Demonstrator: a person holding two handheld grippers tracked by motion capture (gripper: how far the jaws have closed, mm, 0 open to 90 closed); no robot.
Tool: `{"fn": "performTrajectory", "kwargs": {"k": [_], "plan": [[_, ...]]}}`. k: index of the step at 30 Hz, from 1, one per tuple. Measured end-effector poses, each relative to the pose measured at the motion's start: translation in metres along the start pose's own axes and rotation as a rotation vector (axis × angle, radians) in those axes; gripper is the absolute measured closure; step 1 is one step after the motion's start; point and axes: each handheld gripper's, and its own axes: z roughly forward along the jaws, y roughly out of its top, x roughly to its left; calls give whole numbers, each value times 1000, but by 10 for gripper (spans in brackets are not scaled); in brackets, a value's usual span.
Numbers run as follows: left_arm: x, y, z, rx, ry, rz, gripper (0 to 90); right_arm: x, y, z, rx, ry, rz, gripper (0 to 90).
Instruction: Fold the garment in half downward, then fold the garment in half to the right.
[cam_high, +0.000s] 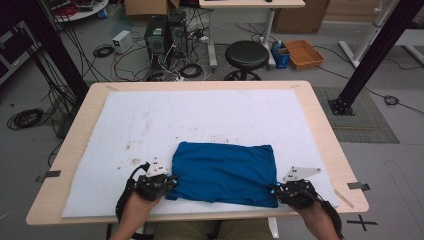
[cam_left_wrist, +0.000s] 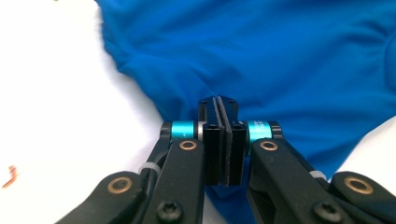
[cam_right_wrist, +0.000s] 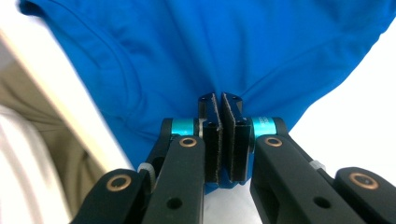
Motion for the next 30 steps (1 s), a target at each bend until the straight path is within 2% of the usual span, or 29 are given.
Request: {"fn": "performTrajectory", "kwargs": {"k": [1,3,4,6,9,14,15,18,23,30], "plan": [[3,0,-4,-45,-12,-24,874,-2,1,-3,-28,-5,8,716],[12,2,-11,-133,-18,-82,660,-6,4,-9,-95,-44,44,482],[16,3,-14,-180,-15,-99,607,-9,6,-12,-133,-74,47,396],[23,3,-18,-251,13,-110,480,-16,8,-16,-200,-143,50,282],[33,1,-21,-338,43,-125,390,-28,13,-21,-262,-225,50,210],[49,1,-27,-443,75,-134,347,-51,22,-25,-312,-265,69,210],[51,0,-27,-454,70,-127,342,-55,23,-25,-316,-279,72,210],[54,-3,-28,-473,104,-58,309,-64,21,-24,-329,-307,100,210],[54,-3,-29,-459,98,-83,307,-69,11,-24,-324,-310,108,209],[48,-2,-30,-442,92,-77,304,-68,11,-27,-338,-312,119,209]]}}
